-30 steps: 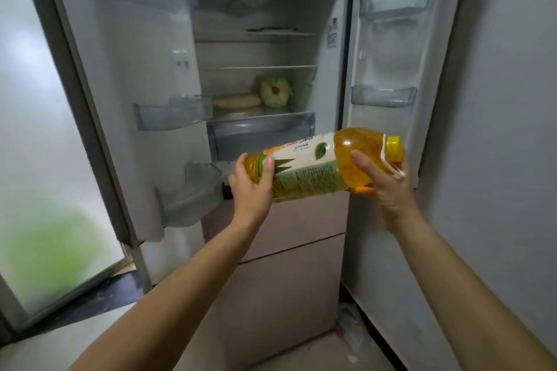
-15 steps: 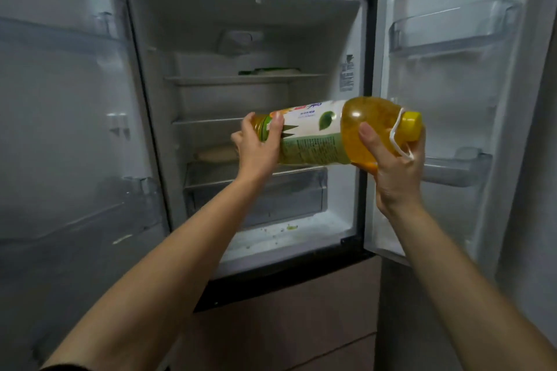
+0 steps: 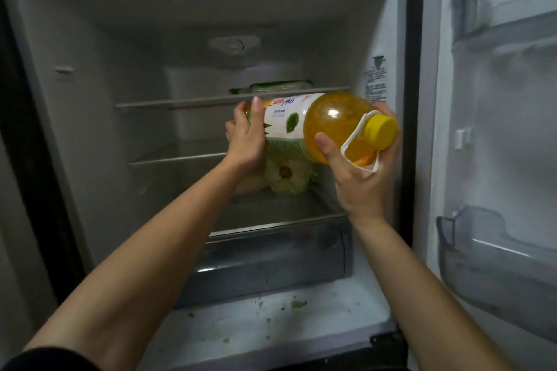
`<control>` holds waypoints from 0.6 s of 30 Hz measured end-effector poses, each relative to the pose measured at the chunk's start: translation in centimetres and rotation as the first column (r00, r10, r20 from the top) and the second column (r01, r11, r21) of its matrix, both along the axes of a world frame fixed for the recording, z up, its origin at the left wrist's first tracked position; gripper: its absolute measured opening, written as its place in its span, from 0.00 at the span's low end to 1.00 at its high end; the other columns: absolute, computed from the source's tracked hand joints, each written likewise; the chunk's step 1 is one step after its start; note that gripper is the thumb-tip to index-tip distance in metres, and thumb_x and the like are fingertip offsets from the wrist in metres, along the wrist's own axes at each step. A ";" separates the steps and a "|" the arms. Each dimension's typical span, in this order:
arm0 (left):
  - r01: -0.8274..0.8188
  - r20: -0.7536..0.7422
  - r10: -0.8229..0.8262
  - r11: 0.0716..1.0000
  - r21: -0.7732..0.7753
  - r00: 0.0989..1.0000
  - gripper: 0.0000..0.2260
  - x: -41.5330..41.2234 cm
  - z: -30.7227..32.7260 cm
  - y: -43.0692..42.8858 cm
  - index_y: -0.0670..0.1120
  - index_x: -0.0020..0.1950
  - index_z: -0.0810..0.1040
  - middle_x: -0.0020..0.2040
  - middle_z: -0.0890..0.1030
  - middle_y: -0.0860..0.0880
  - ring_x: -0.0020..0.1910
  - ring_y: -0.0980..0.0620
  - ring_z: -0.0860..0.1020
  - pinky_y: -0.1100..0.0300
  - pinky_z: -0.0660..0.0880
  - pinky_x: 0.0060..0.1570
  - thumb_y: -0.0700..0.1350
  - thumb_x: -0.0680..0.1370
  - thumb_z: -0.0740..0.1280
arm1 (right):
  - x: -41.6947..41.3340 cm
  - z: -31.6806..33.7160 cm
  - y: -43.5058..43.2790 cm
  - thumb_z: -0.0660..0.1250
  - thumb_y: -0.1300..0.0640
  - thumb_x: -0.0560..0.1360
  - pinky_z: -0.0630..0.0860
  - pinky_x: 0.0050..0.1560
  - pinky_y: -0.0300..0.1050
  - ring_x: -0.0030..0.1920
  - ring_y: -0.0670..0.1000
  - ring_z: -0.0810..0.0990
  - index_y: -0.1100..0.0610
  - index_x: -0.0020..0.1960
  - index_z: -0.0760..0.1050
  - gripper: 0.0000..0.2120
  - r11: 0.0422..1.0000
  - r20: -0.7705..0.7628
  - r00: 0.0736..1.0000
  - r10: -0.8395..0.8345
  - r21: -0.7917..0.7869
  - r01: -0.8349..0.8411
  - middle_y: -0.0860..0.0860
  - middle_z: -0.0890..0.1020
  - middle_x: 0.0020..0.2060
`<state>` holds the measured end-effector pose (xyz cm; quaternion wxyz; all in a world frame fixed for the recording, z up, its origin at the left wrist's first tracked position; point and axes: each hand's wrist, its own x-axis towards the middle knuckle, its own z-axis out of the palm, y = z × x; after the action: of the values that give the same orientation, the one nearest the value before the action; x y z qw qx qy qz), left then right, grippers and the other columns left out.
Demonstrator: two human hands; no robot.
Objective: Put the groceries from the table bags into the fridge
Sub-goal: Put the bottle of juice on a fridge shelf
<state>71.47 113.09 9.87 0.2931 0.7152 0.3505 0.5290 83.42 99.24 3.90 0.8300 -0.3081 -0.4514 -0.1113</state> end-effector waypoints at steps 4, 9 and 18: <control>0.016 -0.079 -0.018 1.000 -0.025 0.997 0.44 1.3 1.7 3.5 0.53 0.79 0.54 0.78 0.60 0.40 0.77 0.40 0.57 0.37 0.57 0.74 0.78 0.71 0.45 | 1.7 1.1 3.8 0.82 0.50 0.66 0.78 0.63 0.60 0.68 0.54 0.74 0.60 0.72 0.65 0.42 1.000 0.011 1.000 -0.004 0.026 0.003 0.52 0.73 0.67; -0.007 -0.217 0.023 0.997 0.075 0.976 0.39 2.0 0.8 8.0 0.46 0.77 0.60 0.73 0.69 0.40 0.71 0.39 0.69 0.47 0.65 0.70 0.72 0.77 0.46 | 3.2 -0.4 7.6 0.82 0.52 0.65 0.78 0.63 0.52 0.68 0.48 0.73 0.58 0.72 0.64 0.42 0.999 0.036 0.998 -0.048 -0.012 0.049 0.48 0.72 0.66; -0.169 -0.707 0.442 0.890 0.424 0.552 0.23 -1.6 -0.5 14.0 0.48 0.62 0.76 0.62 0.78 0.39 0.58 0.37 0.76 0.49 0.72 0.51 0.60 0.82 0.49 | 5.3 0.4 15.5 0.79 0.32 0.60 0.79 0.60 0.54 0.63 0.50 0.77 0.39 0.72 0.63 0.45 0.877 0.154 0.943 -0.294 -0.350 0.330 0.44 0.76 0.65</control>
<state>69.85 127.08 9.34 -0.1041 0.8364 0.4763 0.2504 88.68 114.73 4.28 0.7051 -0.5222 -0.4482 -0.1711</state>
